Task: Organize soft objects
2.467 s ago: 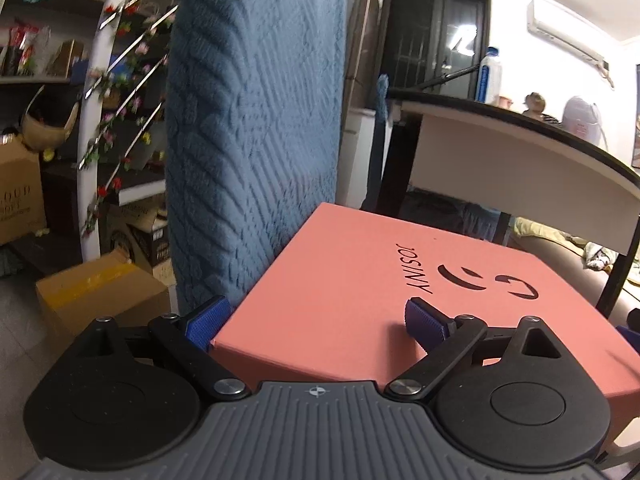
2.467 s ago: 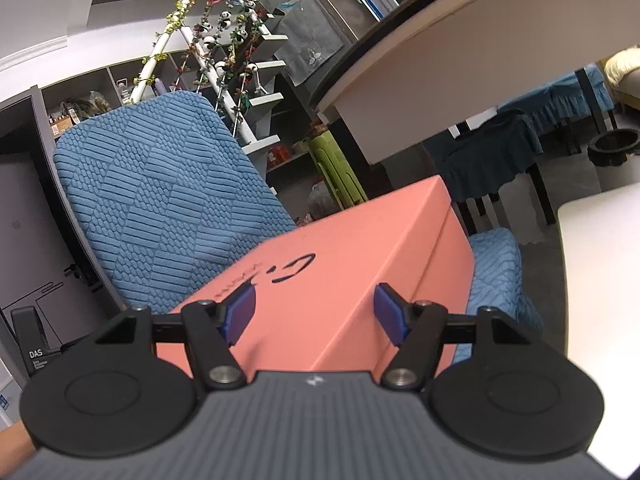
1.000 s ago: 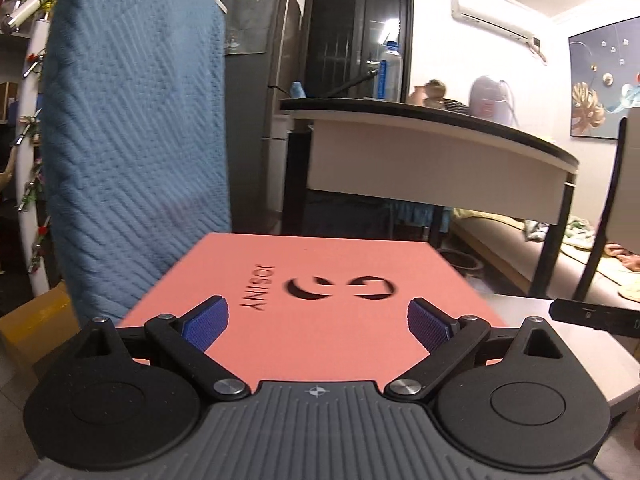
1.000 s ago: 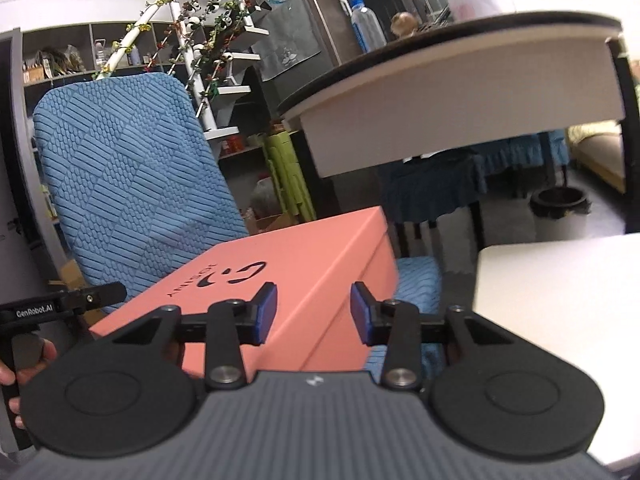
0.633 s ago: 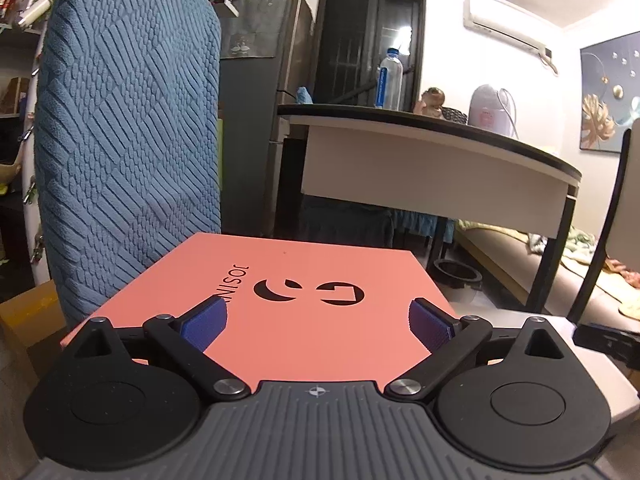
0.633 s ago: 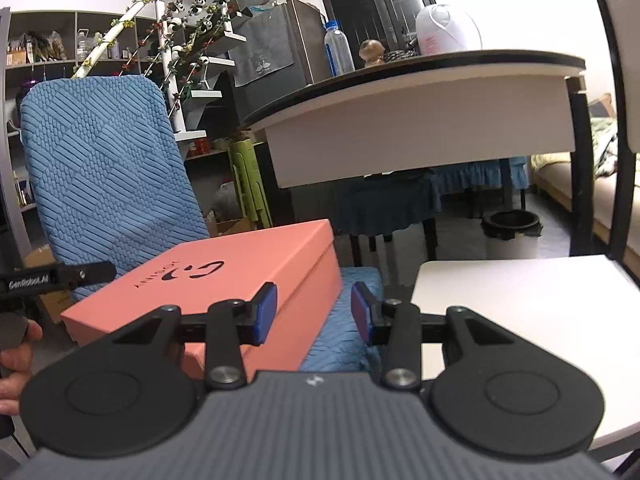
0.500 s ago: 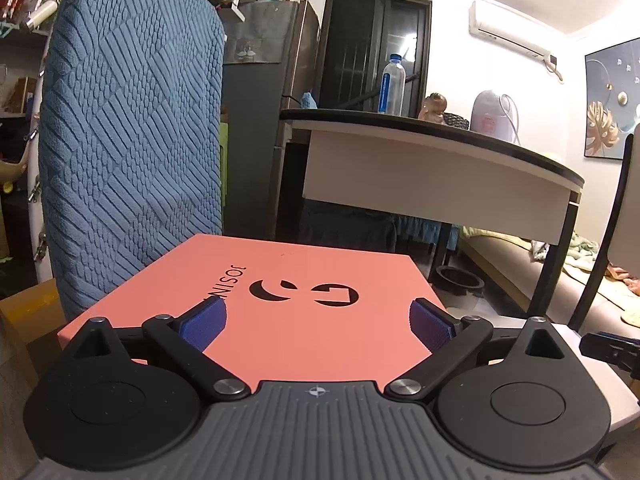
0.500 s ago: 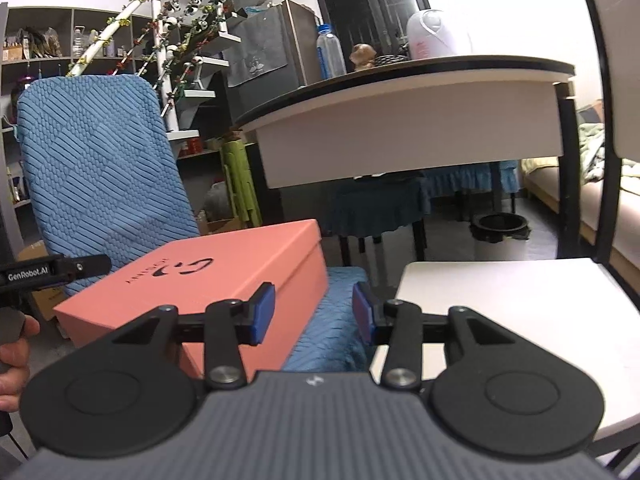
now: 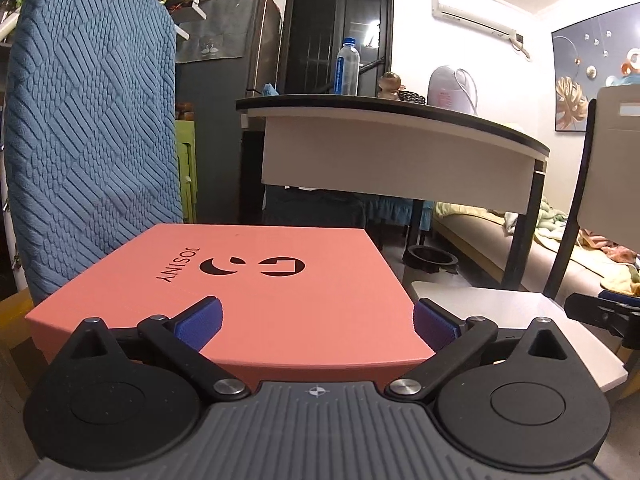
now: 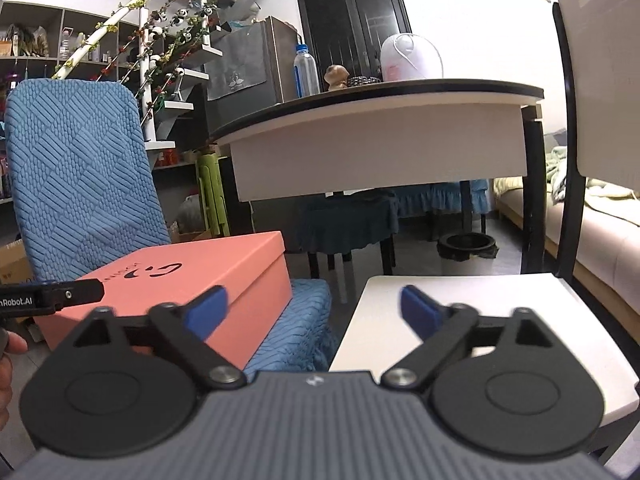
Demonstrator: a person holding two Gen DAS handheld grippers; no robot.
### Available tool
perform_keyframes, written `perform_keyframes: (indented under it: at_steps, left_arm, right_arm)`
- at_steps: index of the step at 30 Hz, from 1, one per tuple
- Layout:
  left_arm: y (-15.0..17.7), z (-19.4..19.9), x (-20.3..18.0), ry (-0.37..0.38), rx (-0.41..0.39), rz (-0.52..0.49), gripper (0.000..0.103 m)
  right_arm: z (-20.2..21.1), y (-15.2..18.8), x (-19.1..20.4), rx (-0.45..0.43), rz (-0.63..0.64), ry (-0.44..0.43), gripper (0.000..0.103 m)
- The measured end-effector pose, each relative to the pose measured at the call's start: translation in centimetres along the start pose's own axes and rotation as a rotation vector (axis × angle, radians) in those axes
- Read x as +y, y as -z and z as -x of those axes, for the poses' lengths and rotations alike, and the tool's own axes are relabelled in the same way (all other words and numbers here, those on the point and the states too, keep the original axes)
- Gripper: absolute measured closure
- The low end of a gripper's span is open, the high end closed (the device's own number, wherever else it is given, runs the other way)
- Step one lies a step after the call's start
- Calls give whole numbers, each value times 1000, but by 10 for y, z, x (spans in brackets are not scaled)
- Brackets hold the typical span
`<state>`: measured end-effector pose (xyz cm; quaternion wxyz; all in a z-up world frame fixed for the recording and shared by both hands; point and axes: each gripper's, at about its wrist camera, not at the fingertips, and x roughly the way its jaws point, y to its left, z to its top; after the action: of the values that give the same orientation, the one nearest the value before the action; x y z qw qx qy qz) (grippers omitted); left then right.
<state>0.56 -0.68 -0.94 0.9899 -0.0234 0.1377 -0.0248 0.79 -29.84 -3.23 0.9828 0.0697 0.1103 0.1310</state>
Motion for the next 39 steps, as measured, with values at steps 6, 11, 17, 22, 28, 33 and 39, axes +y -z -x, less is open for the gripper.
perform_keyframes:
  at_steps: [6,11,17,22,28,33,39]
  left_arm:
    - [-2,4,3,1,-31,0,1]
    - [-2,7,3,-1,-34,-2,1]
    - [-1,8,2,-4,-32,-11,1]
    - [-2,10,1,-21,-45,-25,1]
    - [-2,11,1,-33,-45,-35,1]
    - [-2,10,3,-37,-42,-32,1]
    - [-3,11,3,-40,-41,-33,1]
  right_arm:
    - [3,0,3,-10,-4,18,0]
    - [2,-1,4,-18,5,32,0]
    - [2,-1,3,-16,6,38,0]
    - [2,-1,6,-22,12,41,0]
    - [0,-1,7,-26,20,43,0]
    - [-2,0,7,-18,25,58,0]
    - [-4,1,9,-13,33,59,0]
